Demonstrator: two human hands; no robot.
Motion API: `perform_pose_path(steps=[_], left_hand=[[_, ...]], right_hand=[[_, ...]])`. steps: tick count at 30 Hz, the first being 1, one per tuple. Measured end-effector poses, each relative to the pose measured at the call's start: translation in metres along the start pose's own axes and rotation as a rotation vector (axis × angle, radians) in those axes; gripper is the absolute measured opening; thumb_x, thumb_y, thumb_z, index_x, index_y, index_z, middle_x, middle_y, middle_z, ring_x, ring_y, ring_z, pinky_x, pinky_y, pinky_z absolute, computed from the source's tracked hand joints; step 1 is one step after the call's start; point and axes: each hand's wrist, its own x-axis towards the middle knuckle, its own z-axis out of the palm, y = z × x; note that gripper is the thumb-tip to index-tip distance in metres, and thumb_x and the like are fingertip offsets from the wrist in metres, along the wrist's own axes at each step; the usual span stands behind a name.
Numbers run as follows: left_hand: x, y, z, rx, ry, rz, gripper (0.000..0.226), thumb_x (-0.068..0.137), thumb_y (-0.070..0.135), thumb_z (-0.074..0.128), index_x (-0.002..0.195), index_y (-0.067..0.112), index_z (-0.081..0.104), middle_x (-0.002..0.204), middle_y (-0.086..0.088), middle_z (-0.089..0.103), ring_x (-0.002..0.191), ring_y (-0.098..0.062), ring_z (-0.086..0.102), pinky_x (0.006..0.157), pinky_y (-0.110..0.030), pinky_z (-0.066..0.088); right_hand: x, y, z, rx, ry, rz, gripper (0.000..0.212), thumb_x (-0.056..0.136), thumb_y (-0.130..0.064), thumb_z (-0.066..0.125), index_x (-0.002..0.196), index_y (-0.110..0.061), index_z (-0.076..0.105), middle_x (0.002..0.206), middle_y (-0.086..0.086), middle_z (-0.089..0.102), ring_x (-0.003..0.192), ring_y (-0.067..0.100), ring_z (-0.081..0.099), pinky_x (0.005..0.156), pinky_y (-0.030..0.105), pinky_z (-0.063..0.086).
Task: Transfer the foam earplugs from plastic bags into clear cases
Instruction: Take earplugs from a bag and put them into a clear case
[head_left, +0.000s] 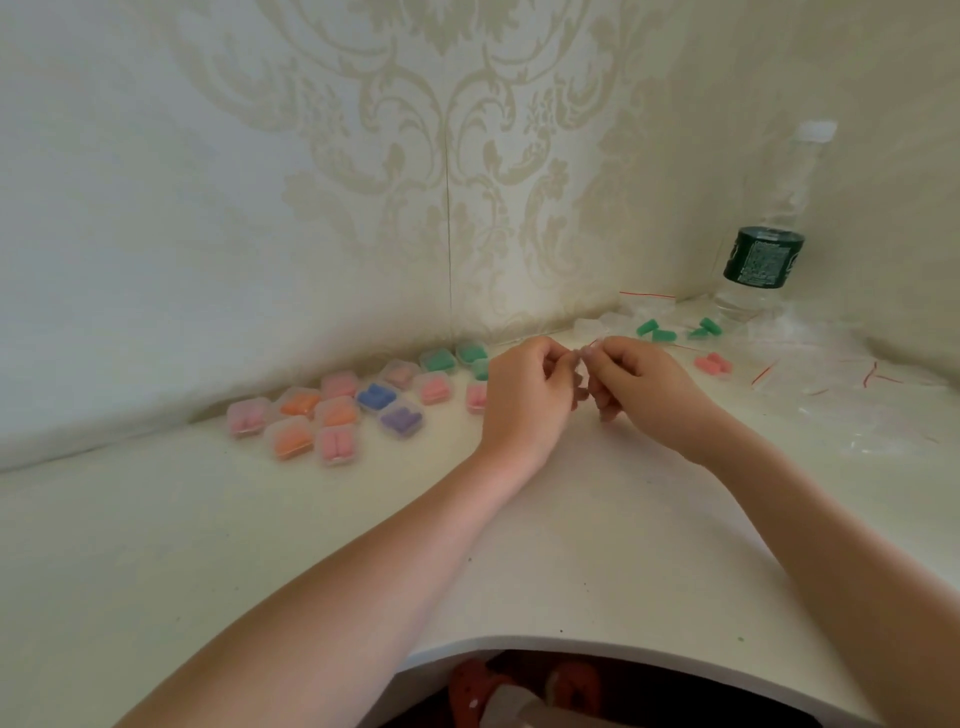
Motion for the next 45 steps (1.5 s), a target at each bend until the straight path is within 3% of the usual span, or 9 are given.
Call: perform_pose_path(steps=[6, 9, 16, 23, 29, 35, 39, 43, 45], left_hand=[[-0.002, 0.002, 0.001, 0.125, 0.079, 0.064, 0.019, 0.093, 0.014, 0.054, 0.074, 0.012, 0.059, 0.07, -0.002, 0.067, 0.067, -0.018, 0.065, 0.067, -0.037, 0.053], [-0.003, 0.004, 0.002, 0.087, 0.049, 0.079, 0.02, 0.091, 0.013, 0.058, 0.071, 0.013, 0.059, 0.067, -0.002, 0.067, 0.065, -0.016, 0.064, 0.066, -0.032, 0.052], [-0.004, 0.01, -0.001, -0.002, 0.063, 0.066, 0.016, 0.086, 0.016, 0.065, 0.07, 0.016, 0.068, 0.055, 0.015, 0.059, 0.054, 0.002, 0.057, 0.056, -0.007, 0.038], [-0.004, 0.008, 0.002, -0.075, 0.042, 0.038, 0.019, 0.088, 0.007, 0.061, 0.071, 0.015, 0.063, 0.063, -0.003, 0.066, 0.06, -0.022, 0.068, 0.067, -0.042, 0.058], [0.001, 0.006, -0.004, -0.029, 0.131, -0.028, 0.022, 0.087, 0.007, 0.058, 0.067, 0.016, 0.056, 0.062, 0.0, 0.063, 0.054, -0.012, 0.066, 0.063, -0.033, 0.056], [0.003, 0.004, -0.01, -0.002, 0.102, 0.039, 0.014, 0.09, 0.01, 0.057, 0.076, 0.013, 0.056, 0.068, 0.001, 0.061, 0.052, -0.011, 0.065, 0.061, -0.035, 0.055], [-0.001, 0.005, -0.003, 0.095, 0.054, 0.098, 0.007, 0.084, 0.013, 0.061, 0.082, 0.017, 0.055, 0.068, -0.001, 0.066, 0.063, -0.018, 0.067, 0.067, -0.041, 0.053], [-0.001, 0.004, -0.002, 0.049, 0.085, 0.082, 0.008, 0.08, 0.011, 0.063, 0.075, 0.015, 0.057, 0.065, 0.0, 0.065, 0.063, -0.016, 0.068, 0.066, -0.041, 0.055], [-0.002, 0.004, -0.001, 0.097, 0.073, 0.122, 0.01, 0.079, 0.013, 0.066, 0.074, 0.014, 0.058, 0.065, 0.003, 0.064, 0.062, -0.011, 0.064, 0.065, -0.035, 0.054]], right_hand=[[-0.002, -0.007, -0.001, 0.046, -0.062, 0.012, 0.033, 0.1, -0.021, 0.045, 0.073, -0.006, 0.055, 0.059, 0.001, 0.053, 0.049, 0.01, 0.051, 0.058, 0.023, 0.048], [-0.004, -0.007, -0.002, 0.109, -0.003, 0.054, 0.035, 0.099, -0.021, 0.045, 0.067, -0.009, 0.053, 0.058, 0.003, 0.054, 0.052, 0.016, 0.053, 0.065, 0.037, 0.052], [-0.006, -0.008, 0.009, 0.253, 0.068, 0.056, 0.023, 0.099, -0.026, 0.048, 0.089, -0.006, 0.05, 0.079, 0.013, 0.063, 0.063, 0.021, 0.059, 0.063, 0.037, 0.056], [-0.004, 0.001, 0.009, 0.084, 0.125, -0.013, 0.024, 0.101, -0.018, 0.041, 0.08, -0.006, 0.047, 0.065, 0.003, 0.054, 0.051, 0.013, 0.049, 0.049, 0.02, 0.045], [-0.006, 0.0, 0.001, -0.145, 0.046, -0.096, 0.023, 0.1, -0.015, 0.039, 0.078, -0.006, 0.041, 0.071, 0.005, 0.052, 0.067, 0.026, 0.059, 0.046, 0.007, 0.037], [-0.005, 0.006, -0.002, -0.132, 0.18, -0.055, 0.024, 0.098, -0.021, 0.043, 0.08, -0.005, 0.041, 0.076, 0.018, 0.06, 0.07, 0.033, 0.062, 0.044, 0.01, 0.039], [-0.008, 0.005, -0.007, -0.041, 0.281, -0.111, 0.024, 0.093, -0.007, 0.048, 0.081, -0.024, 0.036, 0.084, 0.013, 0.064, 0.061, 0.021, 0.067, 0.045, 0.013, 0.043], [-0.009, 0.009, -0.008, -0.235, 0.163, -0.19, 0.031, 0.087, 0.004, 0.04, 0.084, -0.023, 0.053, 0.079, -0.001, 0.06, 0.065, 0.011, 0.066, 0.065, 0.037, 0.056], [-0.006, 0.013, -0.008, -0.35, 0.135, -0.194, 0.047, 0.083, 0.008, 0.039, 0.104, -0.023, 0.067, 0.086, 0.0, 0.063, 0.077, 0.017, 0.066, 0.076, 0.038, 0.053]])
